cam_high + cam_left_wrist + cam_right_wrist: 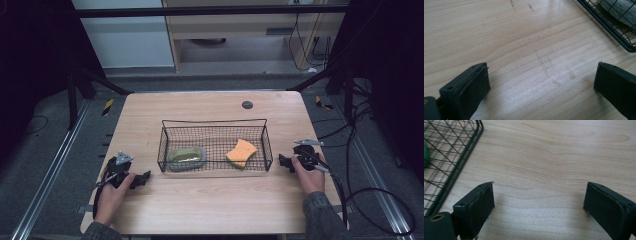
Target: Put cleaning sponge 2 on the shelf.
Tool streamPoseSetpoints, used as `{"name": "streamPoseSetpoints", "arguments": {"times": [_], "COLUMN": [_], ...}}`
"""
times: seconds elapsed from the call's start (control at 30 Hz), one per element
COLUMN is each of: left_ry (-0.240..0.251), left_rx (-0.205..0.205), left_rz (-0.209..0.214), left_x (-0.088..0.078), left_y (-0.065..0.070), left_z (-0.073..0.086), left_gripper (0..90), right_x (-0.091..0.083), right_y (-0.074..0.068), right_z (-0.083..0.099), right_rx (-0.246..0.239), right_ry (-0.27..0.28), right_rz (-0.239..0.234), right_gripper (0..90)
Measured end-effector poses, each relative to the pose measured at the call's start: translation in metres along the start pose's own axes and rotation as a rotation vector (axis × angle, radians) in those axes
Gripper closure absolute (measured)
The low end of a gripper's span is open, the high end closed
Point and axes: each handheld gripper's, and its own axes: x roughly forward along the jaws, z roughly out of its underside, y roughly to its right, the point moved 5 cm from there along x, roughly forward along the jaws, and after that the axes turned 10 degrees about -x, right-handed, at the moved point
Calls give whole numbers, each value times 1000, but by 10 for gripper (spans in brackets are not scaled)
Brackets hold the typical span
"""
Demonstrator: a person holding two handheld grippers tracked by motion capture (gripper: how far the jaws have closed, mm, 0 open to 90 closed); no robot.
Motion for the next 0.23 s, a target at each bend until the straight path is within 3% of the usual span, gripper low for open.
{"name": "streamPoseSetpoints", "arguments": {"times": [0.23], "left_ry": [-3], "left_rx": [2], "left_rz": [-3], "left_x": [0], "left_y": [0], "left_z": [0], "left_gripper": [0], "right_x": [4], "right_y": [-1], "right_z": [0], "right_rx": [1], "right_ry": [3], "right_rz": [15], "right_gripper": [5]}}
